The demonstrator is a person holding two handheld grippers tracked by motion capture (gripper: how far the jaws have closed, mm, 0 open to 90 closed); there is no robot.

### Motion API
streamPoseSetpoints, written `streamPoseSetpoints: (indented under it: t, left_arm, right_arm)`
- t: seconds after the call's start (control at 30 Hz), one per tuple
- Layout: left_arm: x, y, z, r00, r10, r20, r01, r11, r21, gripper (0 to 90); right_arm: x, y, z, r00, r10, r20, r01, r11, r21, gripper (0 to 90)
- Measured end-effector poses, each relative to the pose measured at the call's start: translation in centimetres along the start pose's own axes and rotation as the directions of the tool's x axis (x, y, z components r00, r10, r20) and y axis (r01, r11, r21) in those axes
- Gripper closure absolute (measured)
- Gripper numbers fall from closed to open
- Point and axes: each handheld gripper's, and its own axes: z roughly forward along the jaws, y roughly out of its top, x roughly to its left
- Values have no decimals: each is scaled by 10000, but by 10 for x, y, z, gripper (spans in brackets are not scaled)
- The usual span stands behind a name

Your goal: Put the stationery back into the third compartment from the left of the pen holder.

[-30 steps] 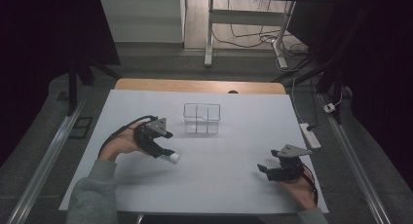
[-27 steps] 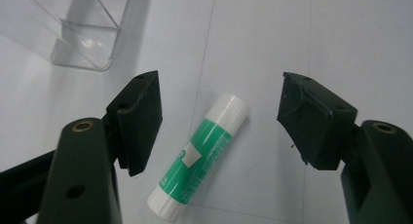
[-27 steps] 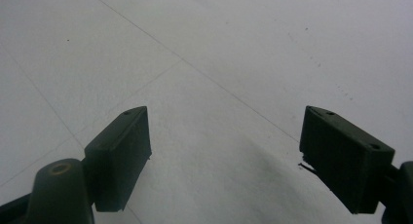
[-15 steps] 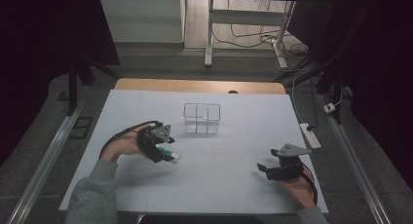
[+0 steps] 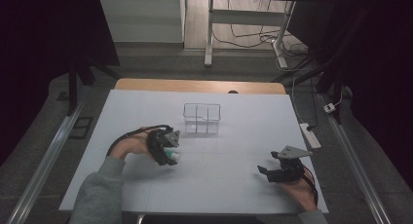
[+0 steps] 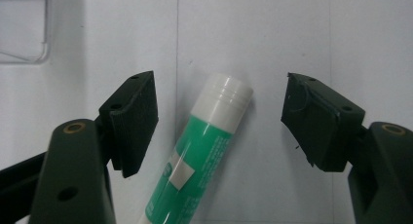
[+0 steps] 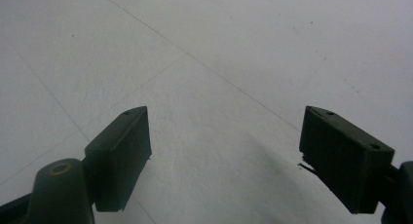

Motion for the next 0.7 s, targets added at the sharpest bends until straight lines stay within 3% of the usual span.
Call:
streamPoseSetpoints:
  t: [0.27, 0.7]
  left_arm:
    - [-1, -1, 12, 9999, 108, 87, -113, 9977, 669, 317]
    - [-3, -4, 12, 9960, 808, 385, -824, 9958, 406, 590]
  right_arm:
    - [0, 1, 0, 10000, -95, 7, 95, 10000, -7, 189]
    - [0, 1, 2, 9996, -243, -113, 243, 9997, 23, 188]
